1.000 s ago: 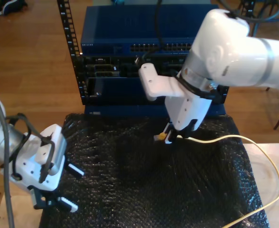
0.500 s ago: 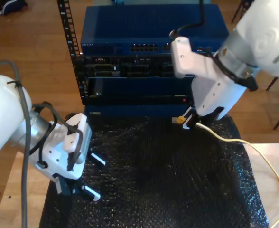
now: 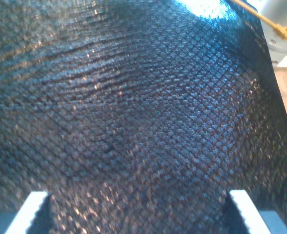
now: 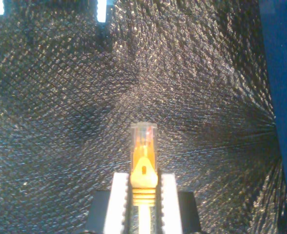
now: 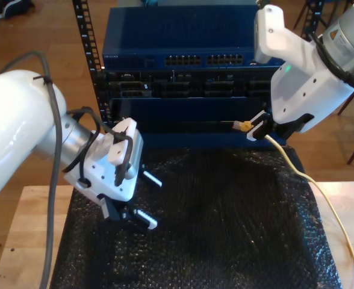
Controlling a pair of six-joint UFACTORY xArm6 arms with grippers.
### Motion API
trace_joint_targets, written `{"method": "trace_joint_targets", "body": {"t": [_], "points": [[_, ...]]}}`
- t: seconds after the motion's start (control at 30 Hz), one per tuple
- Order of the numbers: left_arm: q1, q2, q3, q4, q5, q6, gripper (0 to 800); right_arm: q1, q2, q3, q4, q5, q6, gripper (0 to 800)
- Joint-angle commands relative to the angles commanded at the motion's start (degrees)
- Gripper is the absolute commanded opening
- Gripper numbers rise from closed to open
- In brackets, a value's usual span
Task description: Grab the cable and plug it in
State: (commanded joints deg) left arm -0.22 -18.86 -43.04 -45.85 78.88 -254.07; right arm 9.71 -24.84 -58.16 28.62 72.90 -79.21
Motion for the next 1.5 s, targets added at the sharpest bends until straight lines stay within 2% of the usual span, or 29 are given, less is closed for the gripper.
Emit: {"method": "trace_joint_targets", "body": {"t": [0.4,0.8,1.0,1.5], "points": [[-2.11,1.32,-4.92,-6.59,0.09,-1.49,800,-0.35,-4.40,-0.18,1.58,0.09,2.99,6],[-5.27,1.32,-9.67,-8.70,-0.35,-1.93,800,-0.35,-5.80,-0.26,1.67,0.26,3.87,6],[-5.19,1.14,-10.11,-13.89,-0.18,-1.85,800,-0.26,-5.89,-0.09,1.93,0.18,3.87,6],[-5.19,1.05,-14.07,-18.55,0.79,-1.93,800,0.00,-6.51,0.18,2.55,0.18,3.87,6]]}}
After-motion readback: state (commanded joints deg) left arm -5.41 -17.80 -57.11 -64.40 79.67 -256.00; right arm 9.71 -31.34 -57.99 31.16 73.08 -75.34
